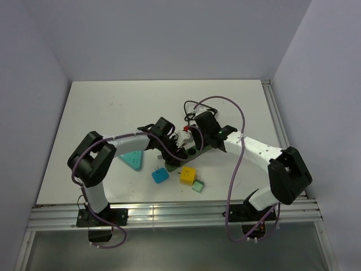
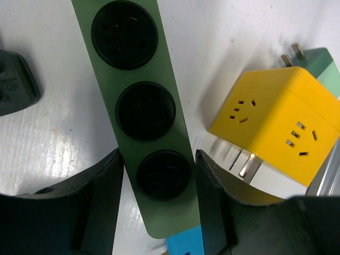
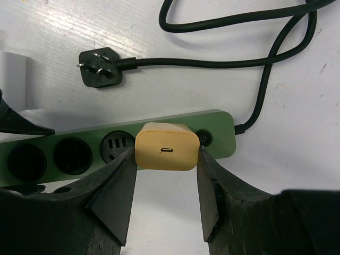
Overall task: Insert the plug
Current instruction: Insert the plug into the socket.
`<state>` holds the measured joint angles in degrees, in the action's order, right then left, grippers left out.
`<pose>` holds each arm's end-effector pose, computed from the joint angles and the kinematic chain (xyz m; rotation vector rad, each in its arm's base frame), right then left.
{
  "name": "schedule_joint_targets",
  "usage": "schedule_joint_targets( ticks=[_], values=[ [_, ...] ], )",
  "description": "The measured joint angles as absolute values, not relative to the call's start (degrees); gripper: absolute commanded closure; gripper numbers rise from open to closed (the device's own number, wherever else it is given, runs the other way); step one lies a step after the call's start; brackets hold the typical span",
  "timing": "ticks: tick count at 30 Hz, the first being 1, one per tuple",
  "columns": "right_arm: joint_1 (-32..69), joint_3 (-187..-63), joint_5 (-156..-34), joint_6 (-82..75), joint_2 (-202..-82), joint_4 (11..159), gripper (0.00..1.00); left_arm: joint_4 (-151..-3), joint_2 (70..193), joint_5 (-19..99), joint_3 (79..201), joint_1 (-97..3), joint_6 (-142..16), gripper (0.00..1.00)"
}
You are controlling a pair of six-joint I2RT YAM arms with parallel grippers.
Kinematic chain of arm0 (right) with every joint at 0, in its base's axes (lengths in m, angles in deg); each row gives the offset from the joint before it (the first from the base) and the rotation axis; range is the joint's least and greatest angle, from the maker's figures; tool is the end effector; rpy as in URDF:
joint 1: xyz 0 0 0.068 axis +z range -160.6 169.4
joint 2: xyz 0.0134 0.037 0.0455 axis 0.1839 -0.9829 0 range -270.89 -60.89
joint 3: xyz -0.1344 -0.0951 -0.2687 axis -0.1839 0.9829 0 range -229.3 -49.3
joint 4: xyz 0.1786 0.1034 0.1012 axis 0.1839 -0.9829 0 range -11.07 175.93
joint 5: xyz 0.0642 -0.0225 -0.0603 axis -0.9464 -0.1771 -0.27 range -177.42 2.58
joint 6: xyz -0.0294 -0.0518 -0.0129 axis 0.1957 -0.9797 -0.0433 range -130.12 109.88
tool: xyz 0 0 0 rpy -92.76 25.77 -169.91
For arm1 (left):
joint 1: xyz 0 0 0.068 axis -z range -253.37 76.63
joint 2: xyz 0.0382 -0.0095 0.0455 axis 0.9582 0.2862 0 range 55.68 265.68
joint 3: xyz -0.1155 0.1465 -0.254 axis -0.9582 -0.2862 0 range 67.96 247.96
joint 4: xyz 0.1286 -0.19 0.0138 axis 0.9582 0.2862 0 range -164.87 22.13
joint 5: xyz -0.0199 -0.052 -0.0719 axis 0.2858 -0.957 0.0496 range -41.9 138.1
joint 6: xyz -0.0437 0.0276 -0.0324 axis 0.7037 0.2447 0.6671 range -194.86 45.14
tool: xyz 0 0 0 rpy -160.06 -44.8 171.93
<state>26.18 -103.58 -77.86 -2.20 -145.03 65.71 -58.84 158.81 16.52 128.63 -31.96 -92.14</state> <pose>0.2270 0.1602 0.2753 -0.5347 2.3744 0.1478 0.2430 -0.2461 0.2187 1.4482 2.1547 -0.8681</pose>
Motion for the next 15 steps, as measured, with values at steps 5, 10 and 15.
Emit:
schedule_joint_targets(
  ticks=[5, 10, 15],
  values=[
    [24.84, -103.73, -79.24, -1.21, -145.14, 65.55, 1.0, -51.45, 161.9, 15.28, 134.13, -32.71, -96.84, 0.54],
    [24.12, -104.41, -80.66, -1.19, -145.4, 64.42, 1.0, -47.3, 163.58, 15.06, 137.13, -33.21, -100.49, 0.54],
    [23.71, -105.59, -81.97, -1.19, -145.88, 62.08, 1.0, -46.47, 163.88, 15.89, 137.74, -33.17, -100.92, 0.54]
  ],
)
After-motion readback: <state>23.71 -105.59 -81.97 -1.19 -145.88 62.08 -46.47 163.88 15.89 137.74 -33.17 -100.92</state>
